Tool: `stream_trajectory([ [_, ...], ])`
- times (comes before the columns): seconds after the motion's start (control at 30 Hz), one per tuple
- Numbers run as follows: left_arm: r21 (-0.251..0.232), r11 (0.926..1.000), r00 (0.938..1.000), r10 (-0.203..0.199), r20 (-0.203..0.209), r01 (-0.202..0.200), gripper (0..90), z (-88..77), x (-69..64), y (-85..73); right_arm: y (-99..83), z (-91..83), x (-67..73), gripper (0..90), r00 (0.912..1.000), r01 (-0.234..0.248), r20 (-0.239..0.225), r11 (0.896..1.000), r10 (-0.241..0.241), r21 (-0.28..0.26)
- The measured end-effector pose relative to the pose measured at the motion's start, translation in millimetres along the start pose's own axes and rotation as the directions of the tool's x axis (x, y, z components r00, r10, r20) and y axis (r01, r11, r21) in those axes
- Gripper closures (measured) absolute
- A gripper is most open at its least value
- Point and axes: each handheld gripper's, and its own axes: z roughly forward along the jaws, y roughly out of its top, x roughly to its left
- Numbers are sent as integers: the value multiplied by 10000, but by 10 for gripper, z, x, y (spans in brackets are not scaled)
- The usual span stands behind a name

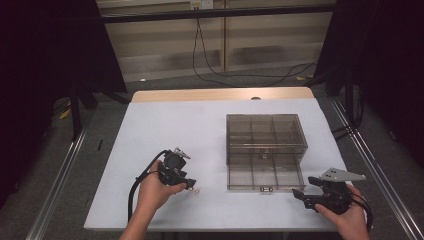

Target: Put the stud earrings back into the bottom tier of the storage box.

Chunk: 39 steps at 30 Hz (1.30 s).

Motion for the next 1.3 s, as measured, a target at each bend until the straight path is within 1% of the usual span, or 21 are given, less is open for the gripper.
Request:
stream_trajectory([
  [0.03,26,10000,10000,36,-26,-36,546,1,5,0,0,2,2,241,10000,9,32,10000,-9,0],
  [0.07,101,9999,10000,31,52,-31,556,2,10,0,-1,4,2,241,10000,10,3,10000,-10,5],
  [0.13,196,9998,9999,-62,84,60,571,9,7,0,-3,4,2,241,10000,21,28,10000,-21,15],
  [0.2,389,9992,9999,22,145,-28,584,15,15,2,-6,4,-1,241,10000,4,27,10000,-4,21],
  [0.23,442,9990,9999,-40,139,34,596,20,10,2,-8,3,-5,241,10000,36,26,10000,-36,52],
  [0.27,575,9983,9999,3,162,-12,605,27,11,3,-10,3,-7,241,10000,33,14,10000,-34,54],
  [0.3,625,9980,9998,-52,184,40,616,30,11,3,-10,0,-7,241,10000,-3,32,10000,3,20],
  [0.33,652,9979,9997,-7,228,-8,630,35,15,5,-9,-1,-8,241,10000,6,39,10000,-6,27],
  [0.37,719,9974,9997,-34,238,17,638,40,14,6,-9,-2,-9,241,10000,16,21,10000,-16,9],
  [0.4,722,9973,9996,-143,250,125,649,48,12,4,-9,-3,-10,241,10000,20,20,10000,-20,4],
  [0.5,929,9957,9994,-60,347,28,685,48,24,17,-12,-5,-13,242,10000,6,30,10000,-6,12],
  [0.57,1057,9943,9988,-185,456,136,711,53,25,27,-13,-6,-15,242,10000,-12,43,10000,12,21],
  [0.77,1159,9929,9986,-304,439,252,746,78,31,51,-11,-8,-16,243,10000,-5,51,10000,5,6],
  [0.8,1201,9926,9986,-256,473,198,746,83,36,57,-12,-7,-16,243,10000,1,65,10000,-1,4],
  [0.87,1178,9927,9986,-314,434,261,746,97,35,61,-13,-4,-19,243,10000,14,62,10000,-14,23],
  [0.93,1234,9920,9985,-311,447,254,746,111,37,67,-13,-4,-19,243,10000,25,65,10000,-25,15],
  [0.97,1373,9903,9987,-254,437,191,750,112,38,71,-12,-6,-17,243,10000,12,60,10000,-12,24],
  [1.07,1438,9895,9984,-248,506,173,786,133,32,79,-11,-8,-19,243,10000,15,55,10000,-15,-8],
  [1.17,1664,9858,9976,-350,592,247,862,157,27,88,-13,-7,-24,247,10000,37,64,10000,-37,-8],
  [1.27,1827,9829,9980,-338,529,236,873,151,27,107,-14,-8,-19,244,10000,27,57,10000,-26,-21],
  [1.3,1779,9836,9976,-401,556,296,874,153,21,112,-14,-7,-16,242,10000,25,68,10000,-25,-22],
])
